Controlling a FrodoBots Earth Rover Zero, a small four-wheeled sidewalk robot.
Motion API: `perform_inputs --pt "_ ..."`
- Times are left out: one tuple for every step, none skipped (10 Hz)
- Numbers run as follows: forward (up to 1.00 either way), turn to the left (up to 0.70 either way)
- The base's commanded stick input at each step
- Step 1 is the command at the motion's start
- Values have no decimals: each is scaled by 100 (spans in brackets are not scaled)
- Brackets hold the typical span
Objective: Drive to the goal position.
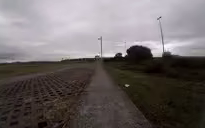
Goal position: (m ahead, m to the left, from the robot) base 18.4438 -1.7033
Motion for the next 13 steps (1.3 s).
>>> perform_inputs --pt "70 0" --pt "70 0" --pt "70 0" --pt "70 0" --pt "70 0" --pt "70 0" --pt "70 0" --pt "70 0" --pt "70 0" --pt "70 0" --pt "70 0" --pt "70 0" --pt "70 0"
